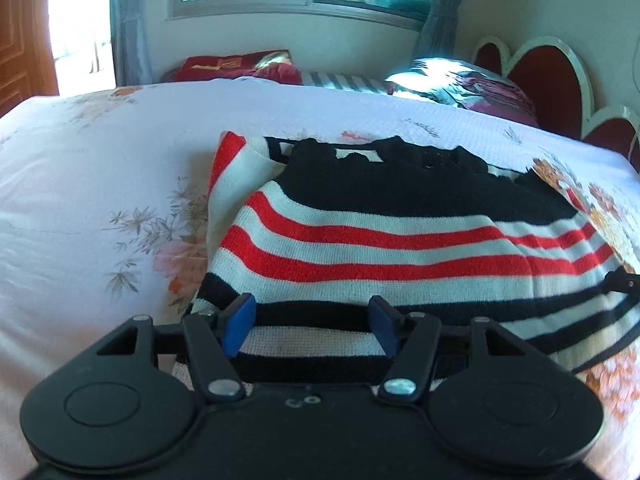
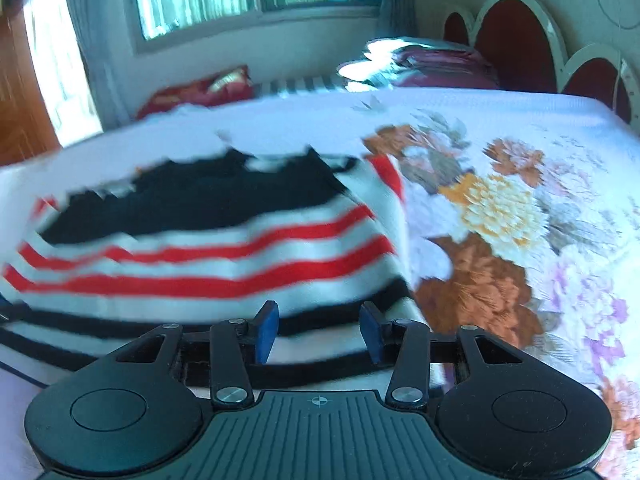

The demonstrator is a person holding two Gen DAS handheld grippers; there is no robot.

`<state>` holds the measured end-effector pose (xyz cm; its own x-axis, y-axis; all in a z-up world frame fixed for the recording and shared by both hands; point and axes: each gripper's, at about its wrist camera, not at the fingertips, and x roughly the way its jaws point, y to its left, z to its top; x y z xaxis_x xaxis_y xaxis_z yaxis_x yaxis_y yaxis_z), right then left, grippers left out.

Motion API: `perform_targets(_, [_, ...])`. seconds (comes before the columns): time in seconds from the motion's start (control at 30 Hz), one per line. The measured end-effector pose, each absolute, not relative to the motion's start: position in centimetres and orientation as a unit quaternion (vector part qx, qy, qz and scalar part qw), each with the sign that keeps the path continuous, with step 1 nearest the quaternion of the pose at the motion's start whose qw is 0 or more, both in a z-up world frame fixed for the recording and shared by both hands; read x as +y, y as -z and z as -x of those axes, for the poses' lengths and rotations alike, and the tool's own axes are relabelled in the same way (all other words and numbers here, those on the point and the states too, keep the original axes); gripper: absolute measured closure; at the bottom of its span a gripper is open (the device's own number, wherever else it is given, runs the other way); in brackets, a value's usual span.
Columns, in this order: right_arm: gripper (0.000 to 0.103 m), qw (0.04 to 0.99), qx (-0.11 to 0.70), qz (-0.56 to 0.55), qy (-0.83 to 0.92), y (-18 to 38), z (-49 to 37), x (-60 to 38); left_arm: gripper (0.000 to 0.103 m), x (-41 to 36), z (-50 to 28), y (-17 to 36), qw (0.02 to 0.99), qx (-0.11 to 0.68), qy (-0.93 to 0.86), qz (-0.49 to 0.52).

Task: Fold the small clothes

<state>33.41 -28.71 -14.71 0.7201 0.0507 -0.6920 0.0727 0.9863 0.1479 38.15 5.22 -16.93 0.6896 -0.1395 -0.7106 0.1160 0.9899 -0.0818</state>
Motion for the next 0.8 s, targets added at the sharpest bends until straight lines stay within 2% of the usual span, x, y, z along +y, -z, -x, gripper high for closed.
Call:
perform_targets(0.33, [0.058, 0.927, 0.357, -0.071, -0.095, 13.2, -36.0, -22.1, 0.032, 4.1, -38.5, 16.8, 0.915, 0.400, 0.051, 0.000])
perform_targets(0.53, [0.058, 0.927, 0.351, -0.050, -0.122, 14.1, -38.0, -18.5, 0.031, 4.1, -38.6, 16.5, 0.912, 0.407, 0.040, 0.008])
perform_targets(0.67, [0.058, 0.921, 0.370, -0.028, -0.120, 16.1, -38.6, -17.7, 0.030, 4.8, -38.2, 16.0, 0.908, 0.416, 0.035, 0.030])
perform_targets(0.8, [0.058, 0.919, 0.372, -0.035, -0.121, 16.0, -38.8, -17.9, 0.024, 6.9, -37.1, 15.4, 0.899, 0.428, 0.031, 0.087])
